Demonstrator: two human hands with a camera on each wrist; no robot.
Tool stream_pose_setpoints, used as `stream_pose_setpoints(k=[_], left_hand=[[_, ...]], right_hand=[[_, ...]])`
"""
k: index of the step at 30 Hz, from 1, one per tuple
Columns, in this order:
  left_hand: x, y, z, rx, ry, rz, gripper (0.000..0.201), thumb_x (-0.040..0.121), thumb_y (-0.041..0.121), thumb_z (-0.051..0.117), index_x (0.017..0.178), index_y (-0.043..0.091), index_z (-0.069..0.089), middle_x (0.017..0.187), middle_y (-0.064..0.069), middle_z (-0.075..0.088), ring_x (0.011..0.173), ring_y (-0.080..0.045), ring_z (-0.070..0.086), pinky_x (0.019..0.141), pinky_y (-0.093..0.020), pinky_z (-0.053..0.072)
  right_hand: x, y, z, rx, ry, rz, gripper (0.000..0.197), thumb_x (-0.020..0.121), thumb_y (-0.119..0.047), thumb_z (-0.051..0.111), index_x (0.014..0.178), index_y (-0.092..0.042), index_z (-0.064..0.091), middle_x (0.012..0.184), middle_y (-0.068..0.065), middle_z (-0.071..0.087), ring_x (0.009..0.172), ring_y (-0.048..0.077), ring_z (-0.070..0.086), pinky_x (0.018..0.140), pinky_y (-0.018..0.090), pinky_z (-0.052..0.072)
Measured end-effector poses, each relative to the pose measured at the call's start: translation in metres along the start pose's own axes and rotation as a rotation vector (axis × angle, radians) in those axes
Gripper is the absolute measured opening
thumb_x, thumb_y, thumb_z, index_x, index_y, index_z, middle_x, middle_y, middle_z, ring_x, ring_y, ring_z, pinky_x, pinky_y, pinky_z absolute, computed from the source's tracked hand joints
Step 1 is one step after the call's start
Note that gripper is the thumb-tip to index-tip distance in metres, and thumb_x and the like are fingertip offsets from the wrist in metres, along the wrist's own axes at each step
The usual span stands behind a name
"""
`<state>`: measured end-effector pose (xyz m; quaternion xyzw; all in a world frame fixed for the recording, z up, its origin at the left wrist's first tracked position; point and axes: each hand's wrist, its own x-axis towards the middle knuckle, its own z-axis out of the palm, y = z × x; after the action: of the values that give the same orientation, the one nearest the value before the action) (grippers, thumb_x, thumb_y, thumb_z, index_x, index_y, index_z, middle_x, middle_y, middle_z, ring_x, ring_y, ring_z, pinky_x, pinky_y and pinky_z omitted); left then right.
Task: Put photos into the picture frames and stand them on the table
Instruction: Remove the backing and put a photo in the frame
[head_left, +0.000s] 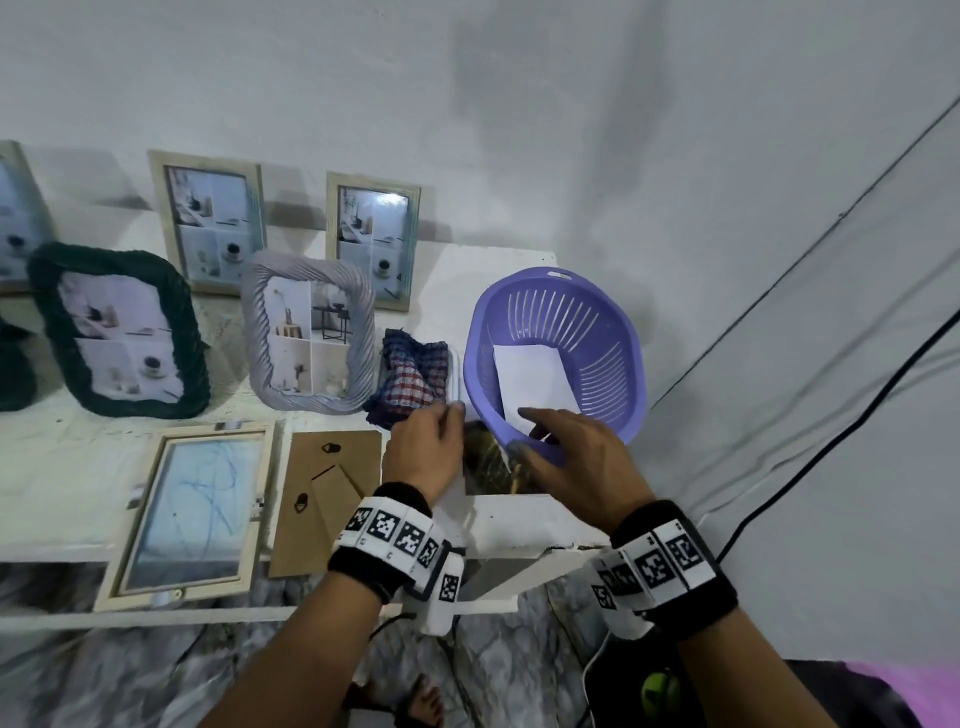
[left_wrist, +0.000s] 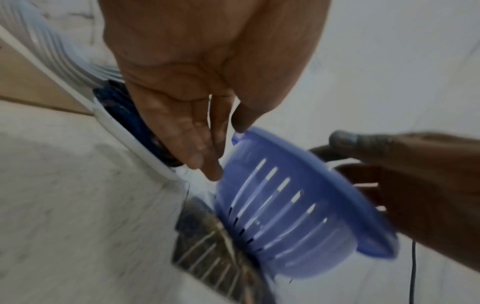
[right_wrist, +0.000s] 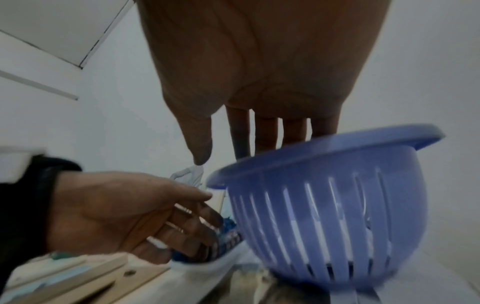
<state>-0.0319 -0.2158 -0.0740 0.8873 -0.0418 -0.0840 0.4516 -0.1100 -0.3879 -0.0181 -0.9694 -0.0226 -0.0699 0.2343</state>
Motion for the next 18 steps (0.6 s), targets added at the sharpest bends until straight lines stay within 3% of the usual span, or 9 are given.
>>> stream_pose_setpoints(k=[1, 3, 5, 7, 10, 13, 18], left_hand=[[0.0, 0.002, -0.005, -0.112, 0.002, 0.01, 0.042, 0.099, 0.047, 0.042, 0.07, 0.02, 0.057, 0.074, -0.005, 0.066, 0.074, -0.03, 0.065, 0.063, -0.036, 0.049], [-0.001, 0.009, -0.013, -0.331, -0.024, -0.012, 0.034, 0.097, 0.049, 0.047, 0.09, 0.021, 0.066, 0.085, -0.004, 0.072, 0.074, -0.023, 0.07, 0.062, -0.04, 0.058], [-0.003, 0.018, -0.018, -0.472, -0.064, -0.027, 0.026, 0.095, 0.038, 0.059, 0.113, 0.02, 0.066, 0.092, -0.006, 0.073, 0.072, -0.018, 0.072, 0.059, -0.035, 0.06], [-0.004, 0.026, -0.019, -0.538, -0.075, -0.033, 0.03, 0.092, 0.026, 0.066, 0.12, 0.019, 0.061, 0.087, -0.006, 0.073, 0.067, -0.015, 0.071, 0.057, -0.032, 0.058], [-0.003, 0.029, -0.016, -0.556, -0.065, -0.031, 0.035, 0.09, 0.014, 0.068, 0.124, 0.016, 0.058, 0.077, -0.003, 0.07, 0.066, -0.017, 0.07, 0.058, -0.037, 0.06], [-0.003, 0.029, -0.016, -0.57, -0.067, -0.031, 0.037, 0.089, 0.012, 0.07, 0.124, 0.016, 0.057, 0.074, -0.006, 0.07, 0.07, -0.023, 0.071, 0.062, -0.044, 0.061], [-0.001, 0.027, -0.016, -0.553, -0.07, -0.016, 0.033, 0.087, 0.013, 0.072, 0.11, 0.032, 0.057, 0.075, -0.008, 0.071, 0.073, -0.021, 0.071, 0.064, -0.046, 0.061]], right_hand=[[0.006, 0.0, -0.01, 0.028, -0.025, 0.024, 0.041, 0.089, -0.043, 0.063, 0.121, -0.019, 0.064, 0.094, -0.001, 0.069, 0.081, 0.019, 0.063, 0.074, 0.035, 0.052], [0.025, -0.001, -0.029, 0.015, -0.042, 0.042, 0.039, 0.09, -0.039, 0.064, 0.124, -0.018, 0.063, 0.096, -0.001, 0.069, 0.083, 0.017, 0.063, 0.078, 0.034, 0.05], [0.052, 0.003, -0.046, -0.048, -0.069, 0.072, 0.038, 0.09, -0.037, 0.063, 0.124, -0.019, 0.063, 0.098, 0.0, 0.069, 0.088, 0.018, 0.063, 0.081, 0.032, 0.048], [0.082, 0.009, -0.056, -0.147, -0.154, 0.097, 0.04, 0.09, -0.037, 0.062, 0.126, -0.02, 0.061, 0.105, 0.001, 0.069, 0.097, 0.02, 0.063, 0.085, 0.032, 0.046], [0.128, 0.02, -0.057, -0.334, -0.325, 0.114, 0.047, 0.09, -0.036, 0.062, 0.133, -0.02, 0.054, 0.122, 0.004, 0.065, 0.115, 0.023, 0.057, 0.093, 0.032, 0.043], [0.163, 0.026, -0.04, -0.513, -0.482, 0.102, 0.059, 0.085, -0.038, 0.068, 0.138, -0.02, 0.049, 0.132, 0.005, 0.058, 0.123, 0.025, 0.051, 0.099, 0.035, 0.042], [0.187, 0.043, -0.002, -0.711, -0.687, 0.059, 0.097, 0.061, -0.057, 0.082, 0.142, -0.024, 0.042, 0.139, 0.005, 0.052, 0.124, 0.029, 0.052, 0.097, 0.041, 0.044]])
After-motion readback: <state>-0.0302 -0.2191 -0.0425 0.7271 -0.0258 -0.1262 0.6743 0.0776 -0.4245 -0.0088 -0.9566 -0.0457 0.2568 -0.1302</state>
